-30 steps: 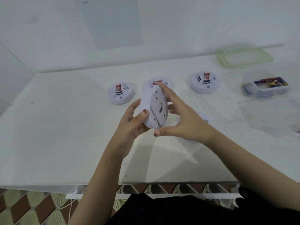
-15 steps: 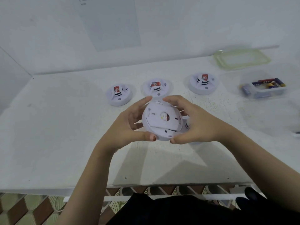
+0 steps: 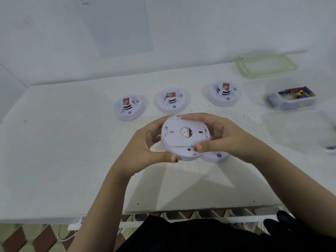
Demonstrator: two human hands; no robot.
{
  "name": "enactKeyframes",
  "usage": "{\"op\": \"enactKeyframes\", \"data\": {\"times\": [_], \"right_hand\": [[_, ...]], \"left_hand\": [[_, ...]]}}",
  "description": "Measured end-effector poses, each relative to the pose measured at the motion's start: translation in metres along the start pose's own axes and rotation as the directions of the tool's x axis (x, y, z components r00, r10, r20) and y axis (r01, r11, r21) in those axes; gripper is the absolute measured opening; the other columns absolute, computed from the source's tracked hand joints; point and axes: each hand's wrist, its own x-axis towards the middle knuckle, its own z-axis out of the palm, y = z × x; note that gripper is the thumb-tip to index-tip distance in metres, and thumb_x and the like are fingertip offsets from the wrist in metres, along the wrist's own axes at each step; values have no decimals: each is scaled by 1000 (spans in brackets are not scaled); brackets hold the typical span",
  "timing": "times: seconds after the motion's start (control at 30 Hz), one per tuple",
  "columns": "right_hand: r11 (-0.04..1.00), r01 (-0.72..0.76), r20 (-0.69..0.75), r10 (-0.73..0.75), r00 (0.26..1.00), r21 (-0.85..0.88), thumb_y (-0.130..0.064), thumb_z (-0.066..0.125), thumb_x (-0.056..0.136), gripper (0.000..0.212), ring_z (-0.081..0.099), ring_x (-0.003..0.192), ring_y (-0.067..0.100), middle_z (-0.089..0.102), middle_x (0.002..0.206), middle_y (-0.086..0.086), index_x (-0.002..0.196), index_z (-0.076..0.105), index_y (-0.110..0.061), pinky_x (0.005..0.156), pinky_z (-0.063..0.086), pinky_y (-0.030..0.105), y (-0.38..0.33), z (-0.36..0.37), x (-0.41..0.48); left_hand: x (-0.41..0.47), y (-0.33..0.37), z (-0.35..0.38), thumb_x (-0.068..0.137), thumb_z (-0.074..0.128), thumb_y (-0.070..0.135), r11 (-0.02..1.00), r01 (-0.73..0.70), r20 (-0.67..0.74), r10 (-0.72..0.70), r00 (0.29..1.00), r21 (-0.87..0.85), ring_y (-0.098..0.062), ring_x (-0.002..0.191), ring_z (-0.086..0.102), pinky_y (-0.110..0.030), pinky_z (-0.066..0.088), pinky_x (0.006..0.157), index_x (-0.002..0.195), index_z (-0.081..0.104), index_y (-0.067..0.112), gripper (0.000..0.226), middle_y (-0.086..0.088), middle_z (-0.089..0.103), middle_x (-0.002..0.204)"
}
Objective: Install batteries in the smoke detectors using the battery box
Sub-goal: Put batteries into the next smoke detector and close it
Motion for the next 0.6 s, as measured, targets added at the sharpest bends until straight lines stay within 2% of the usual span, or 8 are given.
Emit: {"op": "enactKeyframes", "data": {"times": [0.17, 0.23, 0.3, 0.4, 0.6], "right_hand": [[1000, -5, -19, 5, 1000, -10, -7, 74, 71, 61, 60, 114, 17, 64, 121, -1, 127, 56, -23, 93, 52, 35, 0, -2, 0], [1000, -14, -14, 14, 1000, -26, -4, 76, 71, 62, 60, 113, 18, 64, 122, -1, 127, 57, -23, 93, 52, 38, 1, -1, 2], [1000, -19, -9, 19, 1000, -18, 4, 76, 72, 63, 61, 112, 16, 64, 121, 1, 127, 57, -18, 89, 53, 32, 1, 0, 2], [1000, -10, 15, 9, 1000, 4, 12, 72, 70, 62, 62, 110, 14, 65, 121, 3, 126, 57, -12, 83, 52, 24, 0, 1, 1], [1000, 0, 85, 2, 996, -29, 12, 75, 68, 64, 59, 113, 15, 62, 124, 0, 125, 58, -12, 85, 51, 24, -3, -2, 4]], "left_hand": [[0, -1, 6, 63, 86, 16, 998, -7, 7, 6, 1000, 55, -15, 130, 51, -36, 41, 109, 142, 44, 20, 89, 6, 57, 136], [1, -3, 10, 57, 89, 23, 997, -3, -18, 5, 1000, 76, -12, 127, 52, -32, 44, 105, 140, 45, 24, 94, 10, 58, 133], [1, -4, 15, 50, 91, 29, 995, 0, -41, 5, 999, 101, -8, 124, 53, -24, 47, 99, 139, 45, 27, 100, 15, 58, 130], [1, -6, 20, 47, 93, 22, 991, -13, -69, 22, 997, 134, -7, 119, 56, -19, 50, 91, 137, 46, 26, 101, 17, 60, 124], [-1, 1, 19, 46, 92, 18, 985, -43, -100, 60, 993, 165, -7, 115, 59, -14, 48, 87, 132, 53, 25, 95, 14, 64, 119]]}}
